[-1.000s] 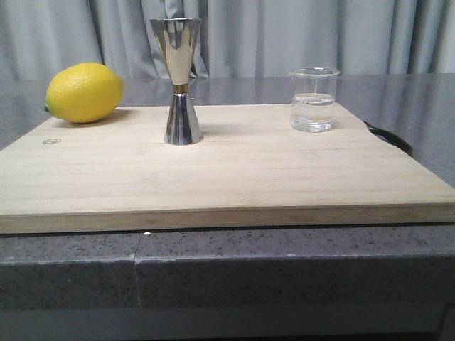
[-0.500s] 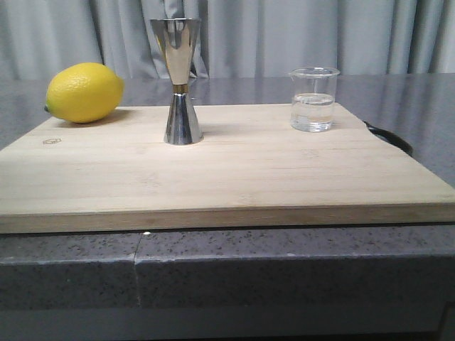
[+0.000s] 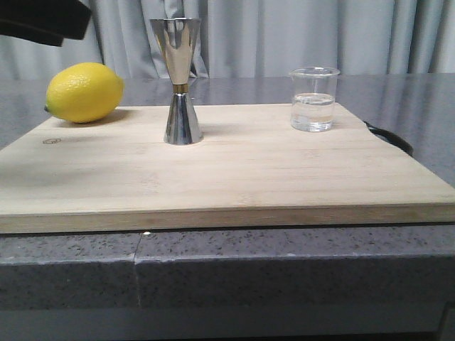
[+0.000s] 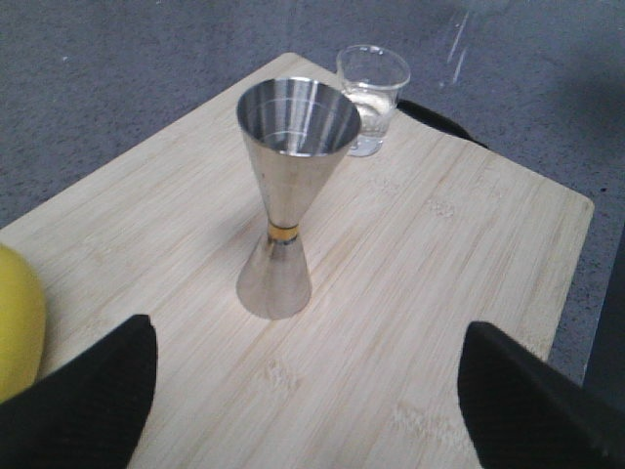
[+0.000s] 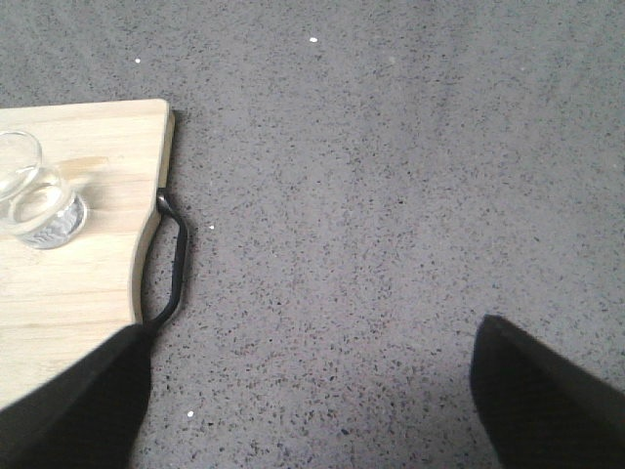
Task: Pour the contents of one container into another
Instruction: 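Move the left gripper to the steel jigger and grasp its upper cone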
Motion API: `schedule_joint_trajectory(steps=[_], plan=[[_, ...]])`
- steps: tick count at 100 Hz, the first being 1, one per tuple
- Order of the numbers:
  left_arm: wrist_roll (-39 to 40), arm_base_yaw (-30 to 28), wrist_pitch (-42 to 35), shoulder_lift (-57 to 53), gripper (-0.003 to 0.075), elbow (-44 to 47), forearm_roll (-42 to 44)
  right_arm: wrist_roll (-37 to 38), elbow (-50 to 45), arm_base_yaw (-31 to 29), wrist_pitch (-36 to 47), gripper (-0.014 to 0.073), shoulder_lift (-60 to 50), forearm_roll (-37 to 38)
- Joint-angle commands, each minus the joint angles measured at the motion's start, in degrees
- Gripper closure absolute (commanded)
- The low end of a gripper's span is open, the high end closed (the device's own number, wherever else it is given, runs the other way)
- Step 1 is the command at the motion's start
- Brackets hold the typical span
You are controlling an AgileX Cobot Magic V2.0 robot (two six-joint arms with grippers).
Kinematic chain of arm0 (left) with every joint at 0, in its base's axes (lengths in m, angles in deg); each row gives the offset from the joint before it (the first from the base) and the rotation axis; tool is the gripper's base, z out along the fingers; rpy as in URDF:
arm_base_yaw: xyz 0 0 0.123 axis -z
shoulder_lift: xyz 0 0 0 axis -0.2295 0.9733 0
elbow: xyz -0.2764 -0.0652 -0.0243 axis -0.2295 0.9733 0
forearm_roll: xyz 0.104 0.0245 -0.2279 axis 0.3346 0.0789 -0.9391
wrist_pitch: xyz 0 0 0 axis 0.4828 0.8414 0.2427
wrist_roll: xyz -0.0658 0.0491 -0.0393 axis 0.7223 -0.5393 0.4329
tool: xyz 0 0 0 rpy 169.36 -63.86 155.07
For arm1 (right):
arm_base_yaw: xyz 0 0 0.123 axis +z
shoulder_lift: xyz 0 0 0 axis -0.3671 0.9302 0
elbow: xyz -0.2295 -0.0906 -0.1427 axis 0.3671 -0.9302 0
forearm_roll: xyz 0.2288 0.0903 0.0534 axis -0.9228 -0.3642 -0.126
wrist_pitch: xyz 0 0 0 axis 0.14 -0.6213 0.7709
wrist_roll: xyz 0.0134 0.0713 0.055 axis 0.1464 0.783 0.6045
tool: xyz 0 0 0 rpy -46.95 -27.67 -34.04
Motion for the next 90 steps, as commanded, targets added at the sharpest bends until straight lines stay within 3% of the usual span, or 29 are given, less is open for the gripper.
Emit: schedule_joint_trajectory(steps=[1, 22, 53, 90], plan=[[-7.7, -0.1, 4.0, 2.8, 0.0135, -1.8, -9.4, -1.8, 2.1, 0.0, 3.9, -0.0011, 0.1, -0.4], [-19.7, 0.8, 10.8, 10.8, 0.0135, -1.8, -18.9, -1.9, 2.1, 0.0, 3.9, -0.0011, 0.1, -0.4], [-33.3, 5.6, 10.9, 16.3, 0.0136, -1.8, -31.0, -1.9, 2.1, 0.0, 3.9, -0.0011, 0.1, -0.5], [-35.0, 9.4, 11.1, 22.7, 0.0136, -8.2, -31.9, -1.9, 2.1, 0.0, 3.9, -0.0011, 0.1, -0.8]])
